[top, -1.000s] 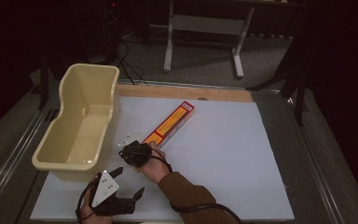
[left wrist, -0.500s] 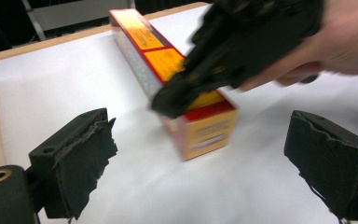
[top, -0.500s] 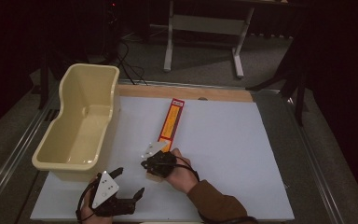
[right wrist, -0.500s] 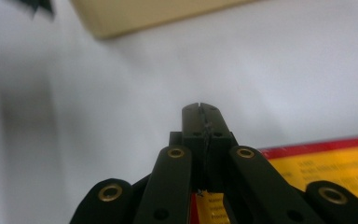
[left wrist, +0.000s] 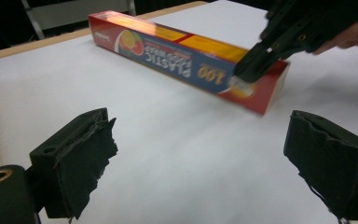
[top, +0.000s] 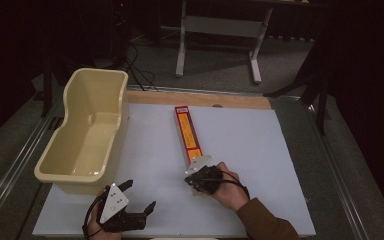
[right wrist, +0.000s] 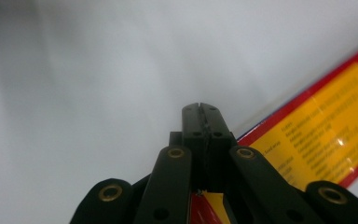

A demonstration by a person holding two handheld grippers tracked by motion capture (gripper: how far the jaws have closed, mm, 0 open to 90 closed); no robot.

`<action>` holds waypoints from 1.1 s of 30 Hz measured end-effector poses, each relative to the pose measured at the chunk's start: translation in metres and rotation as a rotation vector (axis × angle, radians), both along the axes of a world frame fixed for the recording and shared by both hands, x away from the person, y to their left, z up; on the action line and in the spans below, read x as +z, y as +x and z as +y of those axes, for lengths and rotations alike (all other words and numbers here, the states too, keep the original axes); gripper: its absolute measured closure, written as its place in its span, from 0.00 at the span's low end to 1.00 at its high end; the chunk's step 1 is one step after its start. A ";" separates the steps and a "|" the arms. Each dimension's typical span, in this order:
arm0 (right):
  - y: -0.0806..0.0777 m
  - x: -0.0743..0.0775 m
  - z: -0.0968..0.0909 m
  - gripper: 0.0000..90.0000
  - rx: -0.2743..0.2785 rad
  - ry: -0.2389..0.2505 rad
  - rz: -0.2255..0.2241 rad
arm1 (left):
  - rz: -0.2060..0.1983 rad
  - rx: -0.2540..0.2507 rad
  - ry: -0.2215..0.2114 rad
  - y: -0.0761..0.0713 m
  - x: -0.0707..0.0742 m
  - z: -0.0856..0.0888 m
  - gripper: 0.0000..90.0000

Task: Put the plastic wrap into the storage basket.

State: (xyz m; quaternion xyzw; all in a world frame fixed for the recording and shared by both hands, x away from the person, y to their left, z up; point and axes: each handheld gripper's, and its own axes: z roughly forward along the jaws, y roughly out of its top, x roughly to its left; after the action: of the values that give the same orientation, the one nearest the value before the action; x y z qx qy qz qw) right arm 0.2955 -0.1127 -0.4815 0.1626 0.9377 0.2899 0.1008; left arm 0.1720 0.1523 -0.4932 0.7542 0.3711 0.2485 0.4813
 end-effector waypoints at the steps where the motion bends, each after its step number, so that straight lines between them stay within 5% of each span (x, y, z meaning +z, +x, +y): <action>1: 0.002 -0.001 -0.008 1.00 -0.019 -0.016 -0.014 | 0.000 0.000 0.000 0.000 0.000 0.000 0.09; 5: 0.018 -0.002 -0.046 0.99 -0.119 -0.002 0.004 | 0.005 -0.003 0.004 0.002 -0.001 -0.003 0.09; 7: 0.024 0.004 -0.054 0.90 -0.131 0.085 0.048 | 0.005 -0.007 0.008 0.003 -0.001 -0.004 0.09; 10: 0.032 0.016 -0.057 0.76 -0.144 0.157 0.004 | 0.008 -0.010 0.010 0.003 -0.002 -0.006 0.09; 13: 0.045 0.024 -0.053 0.64 -0.206 0.168 -0.034 | 0.013 -0.020 0.014 0.004 -0.002 -0.008 0.09; 21: 0.088 0.020 -0.032 0.43 -0.337 0.134 0.002 | 0.016 -0.015 0.006 0.003 -0.002 -0.006 0.09; 33: 0.134 0.009 -0.002 0.33 -0.388 0.014 0.082 | 0.018 -0.016 0.005 0.003 -0.002 -0.006 0.09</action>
State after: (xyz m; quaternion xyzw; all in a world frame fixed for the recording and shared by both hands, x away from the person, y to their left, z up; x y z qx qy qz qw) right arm 0.4293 -0.1148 -0.4723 0.3526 0.8901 0.2646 0.1155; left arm 0.1752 0.1468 -0.4956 0.7607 0.3687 0.2388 0.4778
